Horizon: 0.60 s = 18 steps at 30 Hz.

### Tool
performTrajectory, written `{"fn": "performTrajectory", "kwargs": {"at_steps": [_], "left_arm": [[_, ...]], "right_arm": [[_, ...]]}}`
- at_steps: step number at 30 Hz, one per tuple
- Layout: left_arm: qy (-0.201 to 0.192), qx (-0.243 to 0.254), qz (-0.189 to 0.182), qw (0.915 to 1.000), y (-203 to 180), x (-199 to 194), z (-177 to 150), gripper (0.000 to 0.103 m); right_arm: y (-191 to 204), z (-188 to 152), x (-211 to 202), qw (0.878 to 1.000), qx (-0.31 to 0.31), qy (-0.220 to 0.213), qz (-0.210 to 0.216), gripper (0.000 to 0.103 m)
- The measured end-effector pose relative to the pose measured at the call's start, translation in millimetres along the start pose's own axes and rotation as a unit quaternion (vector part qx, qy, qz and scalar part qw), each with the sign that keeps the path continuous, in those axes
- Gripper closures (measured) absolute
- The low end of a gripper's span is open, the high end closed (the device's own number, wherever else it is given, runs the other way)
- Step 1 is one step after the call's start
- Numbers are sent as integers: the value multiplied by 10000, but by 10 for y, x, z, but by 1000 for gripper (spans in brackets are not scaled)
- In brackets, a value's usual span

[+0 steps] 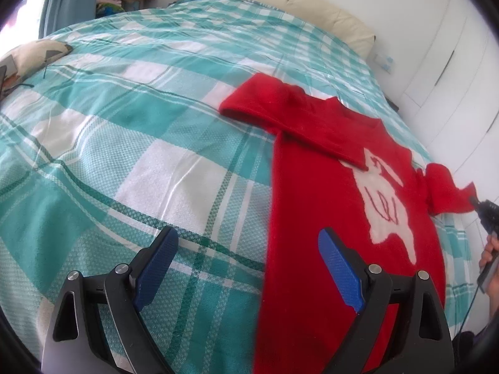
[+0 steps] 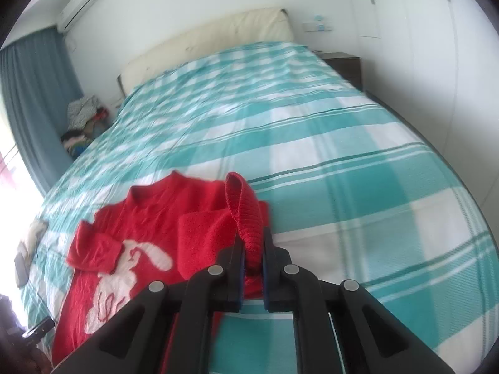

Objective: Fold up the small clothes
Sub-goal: 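Grasp a sleeve with the right gripper, fold it across the body, release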

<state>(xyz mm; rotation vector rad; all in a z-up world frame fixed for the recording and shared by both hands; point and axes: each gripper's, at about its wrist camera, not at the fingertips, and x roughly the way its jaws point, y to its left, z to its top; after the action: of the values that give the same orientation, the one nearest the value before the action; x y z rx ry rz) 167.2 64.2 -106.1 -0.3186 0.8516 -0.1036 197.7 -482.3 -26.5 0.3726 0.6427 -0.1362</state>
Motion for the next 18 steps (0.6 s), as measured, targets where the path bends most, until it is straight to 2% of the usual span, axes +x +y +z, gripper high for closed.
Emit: {"fn": "performTrajectory", "kwargs": {"at_steps": [3, 7, 10, 13, 16, 18], "left_arm": [[39, -122, -15, 9999, 58, 34, 4, 10], [-18, -140, 72, 9999, 86, 43, -13, 10], [-43, -81, 156, 9998, 70, 60, -21, 10], [-89, 10, 219, 9997, 46, 75, -34, 10], [-108, 83, 274, 9995, 32, 98, -51, 10], [-109, 129, 311, 9994, 22, 110, -57, 10]], "right_arm": [[-764, -41, -219, 9966, 758, -149, -294, 95], [-1419, -267, -274, 9842, 1737, -319, -131, 95], [-1600, -454, -213, 9771, 2112, -249, -59, 95], [-1696, -456, -184, 9704, 2396, -205, 233, 88], [-1741, -472, -174, 9664, 2523, -263, 408, 66], [-1784, -476, -132, 9647, 2588, -212, 439, 67]]}}
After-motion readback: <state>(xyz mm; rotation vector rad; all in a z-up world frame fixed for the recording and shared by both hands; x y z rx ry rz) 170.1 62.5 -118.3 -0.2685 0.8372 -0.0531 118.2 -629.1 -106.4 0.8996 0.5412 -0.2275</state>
